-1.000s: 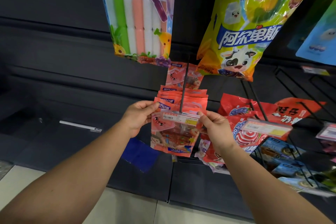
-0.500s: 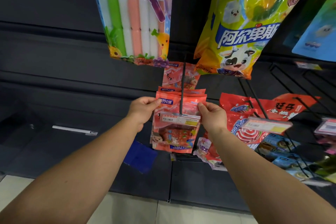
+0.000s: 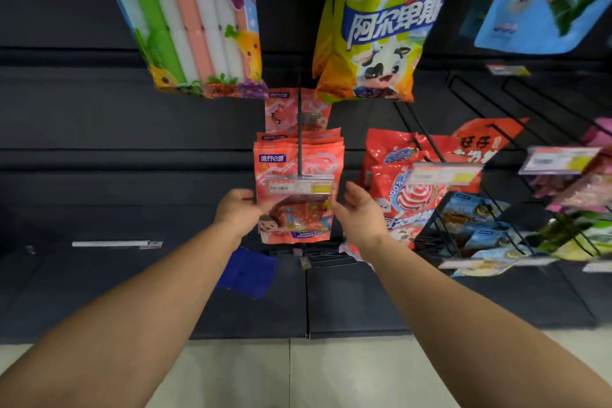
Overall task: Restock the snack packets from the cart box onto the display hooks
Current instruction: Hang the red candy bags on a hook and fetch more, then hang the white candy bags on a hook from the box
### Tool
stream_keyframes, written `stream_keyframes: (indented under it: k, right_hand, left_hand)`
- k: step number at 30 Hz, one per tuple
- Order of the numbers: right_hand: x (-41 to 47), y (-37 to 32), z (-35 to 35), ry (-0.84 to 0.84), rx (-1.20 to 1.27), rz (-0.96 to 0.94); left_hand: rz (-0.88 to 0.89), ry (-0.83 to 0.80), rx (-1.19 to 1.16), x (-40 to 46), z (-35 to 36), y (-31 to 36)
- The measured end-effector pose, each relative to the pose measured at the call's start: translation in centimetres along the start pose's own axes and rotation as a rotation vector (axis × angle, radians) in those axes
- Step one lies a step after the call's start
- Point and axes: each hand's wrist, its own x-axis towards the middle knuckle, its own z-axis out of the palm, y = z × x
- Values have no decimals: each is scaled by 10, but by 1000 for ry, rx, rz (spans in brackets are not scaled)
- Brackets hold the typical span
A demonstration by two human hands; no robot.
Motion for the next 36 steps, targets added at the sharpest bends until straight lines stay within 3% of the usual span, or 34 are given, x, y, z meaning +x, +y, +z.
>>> stream_keyframes:
  k: [5,10,19,24,36]
  right_hand:
    - [-40,24,-45,-59,-64,-2]
    - [-95,57,-139,46,-139,-9]
    - [-196,135,-350,330,-492,31]
    - [-222,172,-443,488,-609,107]
    - [-188,233,-648,694,-539,342]
  left_hand:
    - [-12,-95,242,-36,35,-11]
    - [120,-168,442,-101,116,-4]
    - [761,-320,921,-271,315,63]
    - [936,-434,994,-330,414,102]
    - [1229,-727,1052,-370,661,203]
